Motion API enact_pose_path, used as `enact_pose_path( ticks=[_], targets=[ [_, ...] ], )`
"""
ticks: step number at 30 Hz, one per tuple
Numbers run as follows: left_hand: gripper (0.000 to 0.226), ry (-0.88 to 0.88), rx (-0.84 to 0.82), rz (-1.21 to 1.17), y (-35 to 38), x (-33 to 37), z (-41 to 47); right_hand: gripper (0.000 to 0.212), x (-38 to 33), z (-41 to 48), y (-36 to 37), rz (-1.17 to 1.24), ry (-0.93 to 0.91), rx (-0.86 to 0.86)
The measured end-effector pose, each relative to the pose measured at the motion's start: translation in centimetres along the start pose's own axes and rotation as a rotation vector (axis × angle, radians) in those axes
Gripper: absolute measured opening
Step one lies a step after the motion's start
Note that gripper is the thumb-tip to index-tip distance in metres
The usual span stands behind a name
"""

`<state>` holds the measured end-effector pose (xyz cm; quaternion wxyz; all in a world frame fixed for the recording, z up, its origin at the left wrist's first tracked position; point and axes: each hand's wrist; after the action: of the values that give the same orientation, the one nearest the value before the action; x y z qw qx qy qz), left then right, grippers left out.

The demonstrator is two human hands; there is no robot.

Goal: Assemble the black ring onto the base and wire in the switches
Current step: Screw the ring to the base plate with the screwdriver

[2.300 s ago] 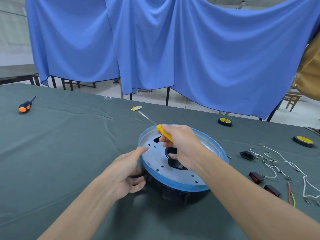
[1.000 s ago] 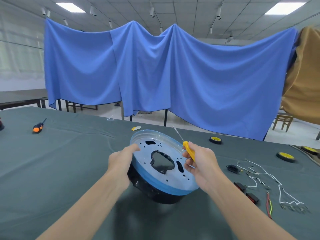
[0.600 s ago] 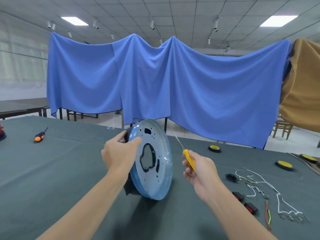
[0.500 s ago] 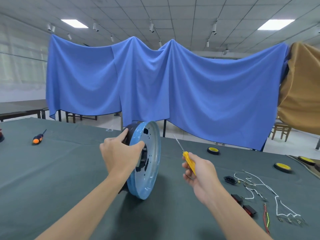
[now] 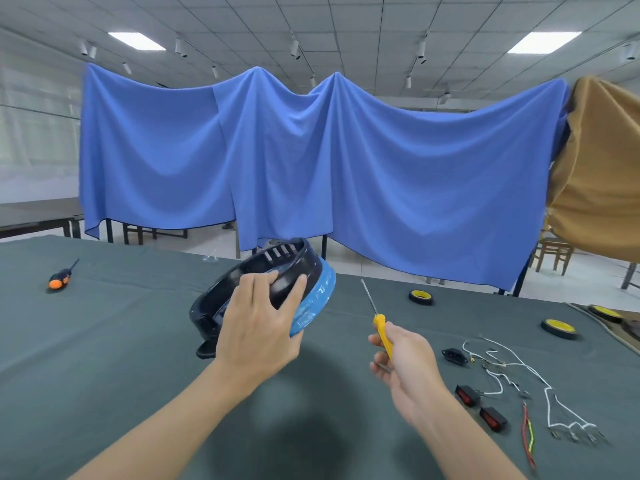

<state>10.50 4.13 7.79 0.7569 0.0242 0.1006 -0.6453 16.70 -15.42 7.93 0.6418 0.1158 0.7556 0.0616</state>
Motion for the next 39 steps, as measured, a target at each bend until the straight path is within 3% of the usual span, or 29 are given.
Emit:
enact_pose_path(
  ticks=[7, 10, 16, 22, 24, 27, 34, 39],
  targets=[
    [0.06, 0.178, -0.146, -0.024, 0.7, 1.0, -3.9, 0.015, 3.5, 1.6, -1.2, -0.192, -0.107, 0.065],
    [0.062, 0.18, -0.184, -0.062, 1.3, 1.2, -5.4, 0.02, 5.2, 2.3, -1.6, -0.449, -0.294, 0.132],
    [0.062, 0.258, -0.218, -0.141, 2.6, 0.4, -7.4, 0.021, 7.6, 3.8, -0.7, -1.021, -0.733, 0.069],
    [0.051, 0.39, -0.176, -0.166, 3.2, -0.9, -8.7, 0.017, 8.2, 4.3, -0.1, -1.363, -0.906, 0.116],
    [0.035, 0.39, -0.119, -0.179, 3.6, -1.1, -8.6, 0.017, 8.2, 4.1, -0.1, -1.402, -0.998, 0.152],
    [0.021, 0.4, -0.089, -0.194, 3.8, -1.1, -8.6, 0.036, 8.5, 4.0, -0.4, -1.359, -1.122, 0.167],
    [0.023, 0.279, -0.037, -0.134, 4.2, 0.7, -7.7, 0.028, 9.3, 4.3, -0.6, -1.312, -1.087, 0.182],
    [0.034, 0.12, -0.226, -0.01, 5.3, 4.2, -4.6, 0.014, 9.1, 4.9, -1.0, -1.323, -1.038, 0.225]
  ],
)
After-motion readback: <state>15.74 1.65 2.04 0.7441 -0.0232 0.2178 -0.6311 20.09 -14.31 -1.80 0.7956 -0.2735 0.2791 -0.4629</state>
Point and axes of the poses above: each hand's wrist, its own z-axis towards the middle knuckle, its own y-axis out of the palm, x = y × z, and after that the axes turned 13 degrees about x, right-handed
